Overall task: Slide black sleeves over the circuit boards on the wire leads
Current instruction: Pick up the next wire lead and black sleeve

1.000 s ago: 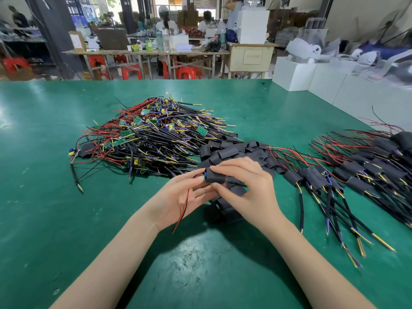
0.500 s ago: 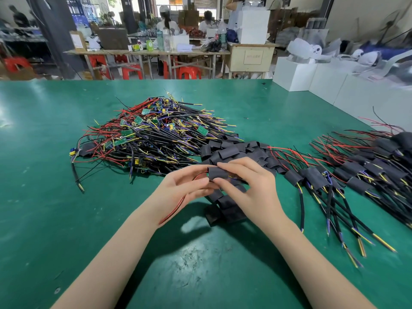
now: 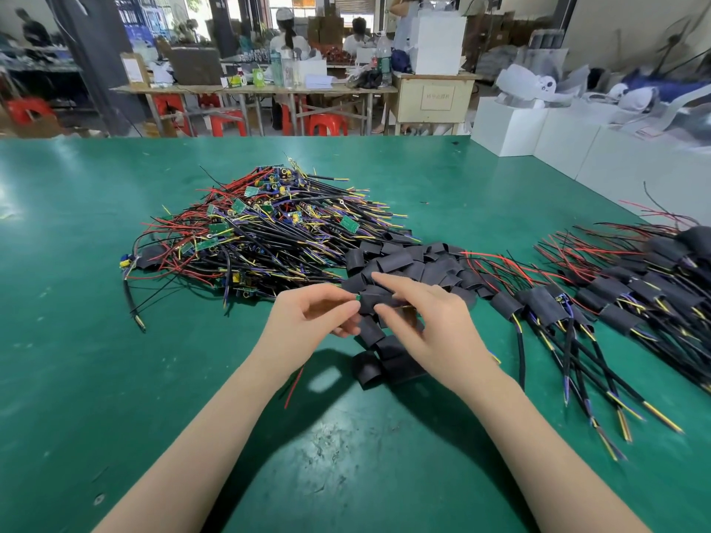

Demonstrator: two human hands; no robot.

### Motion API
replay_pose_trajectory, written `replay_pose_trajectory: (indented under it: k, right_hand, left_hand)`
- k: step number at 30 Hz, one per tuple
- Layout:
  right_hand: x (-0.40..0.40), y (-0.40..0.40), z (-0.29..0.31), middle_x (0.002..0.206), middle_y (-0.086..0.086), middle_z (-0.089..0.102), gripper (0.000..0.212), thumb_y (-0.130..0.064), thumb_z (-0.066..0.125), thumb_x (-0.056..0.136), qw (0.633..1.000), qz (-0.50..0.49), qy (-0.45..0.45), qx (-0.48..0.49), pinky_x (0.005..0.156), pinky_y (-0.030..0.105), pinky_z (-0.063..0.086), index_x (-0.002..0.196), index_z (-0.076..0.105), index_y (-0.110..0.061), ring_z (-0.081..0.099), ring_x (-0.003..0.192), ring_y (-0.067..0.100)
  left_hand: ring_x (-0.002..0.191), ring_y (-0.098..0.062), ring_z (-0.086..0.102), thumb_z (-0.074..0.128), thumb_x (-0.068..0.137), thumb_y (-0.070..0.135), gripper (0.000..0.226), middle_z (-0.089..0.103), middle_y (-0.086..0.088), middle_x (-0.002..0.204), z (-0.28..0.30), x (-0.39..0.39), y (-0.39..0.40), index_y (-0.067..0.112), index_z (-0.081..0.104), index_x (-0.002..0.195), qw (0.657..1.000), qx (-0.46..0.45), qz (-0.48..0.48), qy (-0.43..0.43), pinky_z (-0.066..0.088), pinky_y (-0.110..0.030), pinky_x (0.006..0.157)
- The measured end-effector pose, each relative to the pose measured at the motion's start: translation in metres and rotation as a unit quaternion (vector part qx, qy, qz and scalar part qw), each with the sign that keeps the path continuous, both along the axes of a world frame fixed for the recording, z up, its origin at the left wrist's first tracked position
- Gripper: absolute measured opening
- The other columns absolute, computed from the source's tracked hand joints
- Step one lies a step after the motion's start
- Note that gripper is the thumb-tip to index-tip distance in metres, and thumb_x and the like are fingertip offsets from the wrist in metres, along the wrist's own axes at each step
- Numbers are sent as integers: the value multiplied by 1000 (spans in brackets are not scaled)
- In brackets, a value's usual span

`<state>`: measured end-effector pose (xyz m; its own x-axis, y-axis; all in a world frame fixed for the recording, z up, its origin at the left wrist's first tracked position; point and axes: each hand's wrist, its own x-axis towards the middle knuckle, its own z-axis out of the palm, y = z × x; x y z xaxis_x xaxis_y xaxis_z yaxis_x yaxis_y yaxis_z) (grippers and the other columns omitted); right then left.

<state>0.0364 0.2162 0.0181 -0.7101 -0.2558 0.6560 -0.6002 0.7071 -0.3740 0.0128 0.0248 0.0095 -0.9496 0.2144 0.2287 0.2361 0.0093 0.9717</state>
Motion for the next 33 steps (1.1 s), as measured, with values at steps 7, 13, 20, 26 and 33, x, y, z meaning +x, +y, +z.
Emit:
replay_pose_trajectory:
  k: [7, 13, 20, 26, 33]
  right_hand:
    - [-3, 5, 0, 85, -1, 59, 32, -19, 77, 79, 1000, 22, 9, 5, 59, 31, 51, 110, 70, -14, 46, 55, 10]
    - [-5, 5, -3, 83, 4, 64, 33, -19, 78, 79, 998, 5, 21, 52, 61, 35, 52, 109, 71, -11, 53, 60, 24]
    - [-8, 6, -3, 73, 2, 61, 30, -22, 78, 79, 996, 11, 34, 78, 58, 31, 50, 106, 71, -10, 53, 59, 24]
    - [-8, 14, 1, 69, 2, 60, 25, -27, 74, 82, 998, 49, -2, 42, 57, 32, 49, 100, 74, -10, 53, 60, 18]
    - [-9, 15, 2, 65, -1, 60, 23, -27, 76, 81, 997, 64, -32, 14, 55, 30, 45, 97, 76, -10, 43, 57, 8]
  left_hand:
    - [48, -12, 59, 64, 88, 1, 9, 67, -8, 64, 3, 0, -2, 4, 69, 81, 989, 47, -29, -134, 48, -18, 48]
    - [47, -13, 58, 74, 80, 7, 10, 68, -12, 64, 2, 0, -6, 9, 73, 70, 993, 20, -9, -120, 46, -18, 46]
    - [50, -12, 61, 79, 66, 21, 10, 69, -11, 64, 4, -2, -10, 12, 75, 68, 991, 32, -15, -131, 49, -17, 48]
    - [51, -13, 62, 80, 63, 27, 14, 70, -11, 65, 4, -1, -7, 14, 76, 68, 992, 20, -23, -126, 49, -18, 50]
    - [49, -13, 61, 72, 83, 3, 20, 69, -9, 62, 3, 1, -4, 17, 75, 68, 998, 3, -1, -66, 50, -20, 50]
